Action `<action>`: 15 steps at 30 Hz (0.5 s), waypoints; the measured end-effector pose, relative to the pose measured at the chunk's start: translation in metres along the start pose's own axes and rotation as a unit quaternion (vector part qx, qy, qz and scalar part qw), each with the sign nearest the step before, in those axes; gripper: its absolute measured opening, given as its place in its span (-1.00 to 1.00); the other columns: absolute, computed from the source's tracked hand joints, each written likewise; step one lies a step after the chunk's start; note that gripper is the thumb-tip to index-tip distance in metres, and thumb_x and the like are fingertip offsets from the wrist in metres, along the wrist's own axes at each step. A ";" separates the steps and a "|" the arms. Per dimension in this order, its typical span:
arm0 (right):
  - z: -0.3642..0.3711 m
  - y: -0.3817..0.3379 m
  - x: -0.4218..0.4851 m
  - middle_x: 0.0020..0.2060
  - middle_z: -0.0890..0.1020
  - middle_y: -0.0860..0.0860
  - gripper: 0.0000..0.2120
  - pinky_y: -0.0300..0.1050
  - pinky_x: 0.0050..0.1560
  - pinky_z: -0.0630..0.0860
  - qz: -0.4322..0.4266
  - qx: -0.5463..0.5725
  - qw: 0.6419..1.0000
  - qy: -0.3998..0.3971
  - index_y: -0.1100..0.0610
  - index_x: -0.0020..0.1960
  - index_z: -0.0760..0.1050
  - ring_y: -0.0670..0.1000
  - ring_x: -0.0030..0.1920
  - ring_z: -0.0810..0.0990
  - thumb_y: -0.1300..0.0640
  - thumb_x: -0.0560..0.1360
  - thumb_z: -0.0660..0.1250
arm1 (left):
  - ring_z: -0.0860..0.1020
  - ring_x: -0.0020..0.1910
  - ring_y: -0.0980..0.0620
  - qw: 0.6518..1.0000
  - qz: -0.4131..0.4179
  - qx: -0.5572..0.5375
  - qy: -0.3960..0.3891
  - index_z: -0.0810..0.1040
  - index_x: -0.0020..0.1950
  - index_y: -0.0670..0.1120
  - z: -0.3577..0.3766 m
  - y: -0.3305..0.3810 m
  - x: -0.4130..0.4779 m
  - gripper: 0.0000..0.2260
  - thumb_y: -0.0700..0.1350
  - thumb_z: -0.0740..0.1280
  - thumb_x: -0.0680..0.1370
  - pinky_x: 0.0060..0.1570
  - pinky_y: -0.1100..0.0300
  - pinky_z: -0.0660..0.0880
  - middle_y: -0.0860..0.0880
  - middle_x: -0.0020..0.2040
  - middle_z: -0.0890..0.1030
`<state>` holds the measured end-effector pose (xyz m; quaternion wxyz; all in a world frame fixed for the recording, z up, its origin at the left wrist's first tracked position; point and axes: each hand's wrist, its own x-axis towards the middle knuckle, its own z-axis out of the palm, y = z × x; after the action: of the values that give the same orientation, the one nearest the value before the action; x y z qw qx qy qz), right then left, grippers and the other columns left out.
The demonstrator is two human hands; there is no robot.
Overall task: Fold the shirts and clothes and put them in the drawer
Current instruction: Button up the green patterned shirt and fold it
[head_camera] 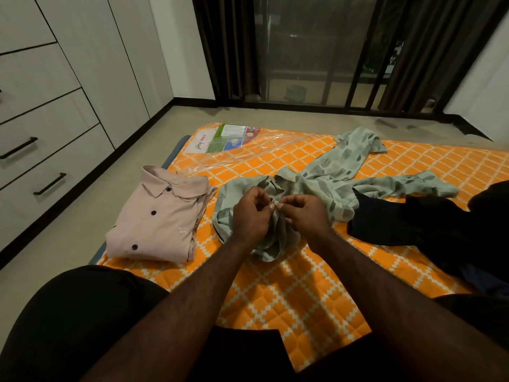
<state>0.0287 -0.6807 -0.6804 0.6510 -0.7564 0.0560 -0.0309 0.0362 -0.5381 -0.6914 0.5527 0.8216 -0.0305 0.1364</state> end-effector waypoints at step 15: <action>-0.008 -0.006 -0.003 -0.21 0.72 0.08 -0.86 -0.25 -0.34 0.53 -0.048 -0.081 0.995 -0.021 0.20 0.00 0.68 -0.06 -0.28 0.68 0.16 0.49 0.54 | 0.66 -0.24 0.10 0.999 0.002 0.020 -0.026 0.56 0.00 0.04 -0.007 -0.001 0.003 -0.82 -0.19 0.48 0.49 -0.20 -0.08 0.65 0.05 -0.20 0.67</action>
<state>0.0252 -0.6870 -0.6735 0.5864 -0.8089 0.0078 -0.0418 0.0381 -0.5313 -0.6894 0.5351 0.8356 -0.0439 0.1165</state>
